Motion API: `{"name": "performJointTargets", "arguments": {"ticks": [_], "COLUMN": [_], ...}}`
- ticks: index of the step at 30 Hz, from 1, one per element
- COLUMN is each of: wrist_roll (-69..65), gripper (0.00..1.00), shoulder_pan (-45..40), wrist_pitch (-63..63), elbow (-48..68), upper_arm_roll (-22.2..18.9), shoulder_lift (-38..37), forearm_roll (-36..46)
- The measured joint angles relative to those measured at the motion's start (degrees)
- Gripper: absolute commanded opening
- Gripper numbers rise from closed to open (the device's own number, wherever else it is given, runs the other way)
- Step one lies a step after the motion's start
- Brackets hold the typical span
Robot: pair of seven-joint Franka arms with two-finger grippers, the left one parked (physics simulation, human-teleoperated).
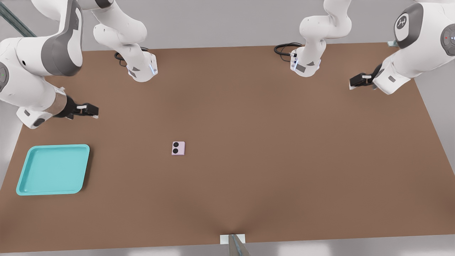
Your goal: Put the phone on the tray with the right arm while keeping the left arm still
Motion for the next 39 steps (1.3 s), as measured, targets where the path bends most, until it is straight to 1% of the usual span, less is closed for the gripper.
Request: {"name": "performJointTargets", "arguments": {"ticks": [2,4,8,11,15,25,29,34,39], "wrist_roll": [0.01,0.25,2.34,5.49,10.43,22.2,25.6,28.84,31.08], "gripper": [1.0,1.0,1.0,1.0,1.0,1.0,1.0,1.0,1.0], "shoulder_pan": [-0.08,0.83,11.9,16.62,17.31,19.91,19.54,19.51,19.37], "wrist_pitch": [2.62,5.09,12.01,18.55,29.04,49.57,57.87,65.61,71.17], "elbow": [0.0,0.02,-1.62,-6.07,-15.73,-21.58,-27.79,-34.22,-37.0], "upper_arm_roll": [-0.03,0.84,1.25,1.86,3.74,4.68,4.75,5.55,5.6], "shoulder_lift": [0.65,4.22,11.92,15.68,18.62,28.84,28.73,25.61,25.3], "forearm_roll": [0.16,0.07,-0.45,-1.04,-1.17,-1.25,-1.45,-1.58,-1.61]}}
